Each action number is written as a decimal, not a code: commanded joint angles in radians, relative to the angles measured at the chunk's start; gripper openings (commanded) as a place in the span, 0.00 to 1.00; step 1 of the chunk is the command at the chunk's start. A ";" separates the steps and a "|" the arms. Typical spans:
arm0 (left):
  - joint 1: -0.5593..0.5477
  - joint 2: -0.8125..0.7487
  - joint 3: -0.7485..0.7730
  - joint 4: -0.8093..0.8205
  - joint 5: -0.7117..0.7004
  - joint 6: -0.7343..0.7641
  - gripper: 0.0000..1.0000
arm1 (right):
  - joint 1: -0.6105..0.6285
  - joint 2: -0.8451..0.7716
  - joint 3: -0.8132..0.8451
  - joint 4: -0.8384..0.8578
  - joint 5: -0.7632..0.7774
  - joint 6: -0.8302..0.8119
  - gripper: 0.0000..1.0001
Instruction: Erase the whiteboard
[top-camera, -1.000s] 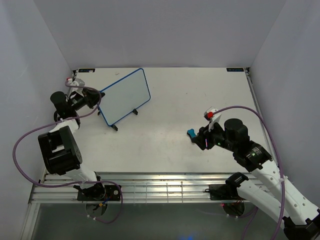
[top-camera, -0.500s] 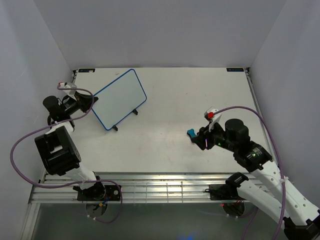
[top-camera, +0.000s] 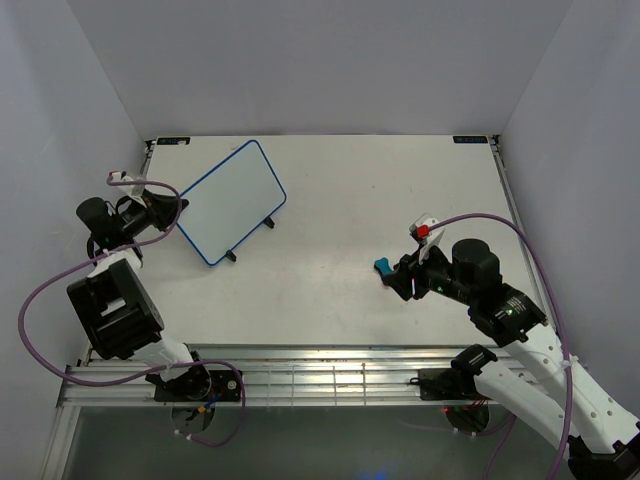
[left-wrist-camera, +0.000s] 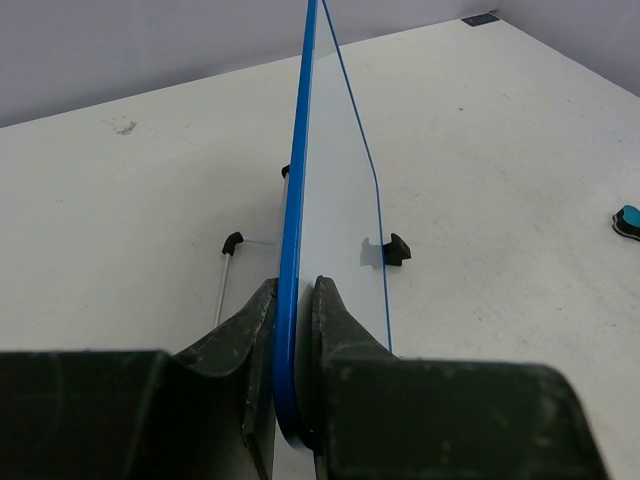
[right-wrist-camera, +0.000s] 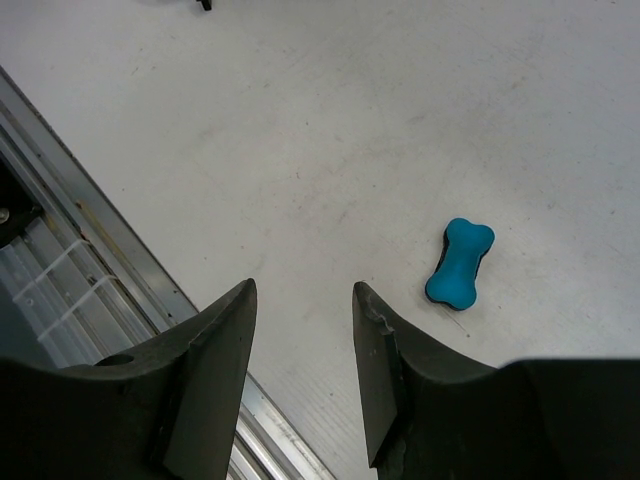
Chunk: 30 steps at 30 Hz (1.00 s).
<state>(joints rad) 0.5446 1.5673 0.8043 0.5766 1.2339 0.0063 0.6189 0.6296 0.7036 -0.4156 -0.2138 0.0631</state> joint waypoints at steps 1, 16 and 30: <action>0.029 -0.009 -0.045 -0.055 -0.186 0.239 0.00 | 0.008 -0.010 -0.009 0.047 -0.019 -0.008 0.49; 0.043 -0.055 -0.022 -0.063 -0.137 0.190 0.00 | 0.008 -0.010 -0.015 0.057 -0.035 -0.005 0.49; 0.037 -0.150 -0.079 -0.052 -0.220 0.107 0.00 | 0.008 -0.024 -0.016 0.069 -0.061 -0.003 0.49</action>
<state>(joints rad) 0.5636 1.4693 0.7559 0.4934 1.1610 0.0261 0.6224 0.6224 0.6792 -0.3862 -0.2535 0.0669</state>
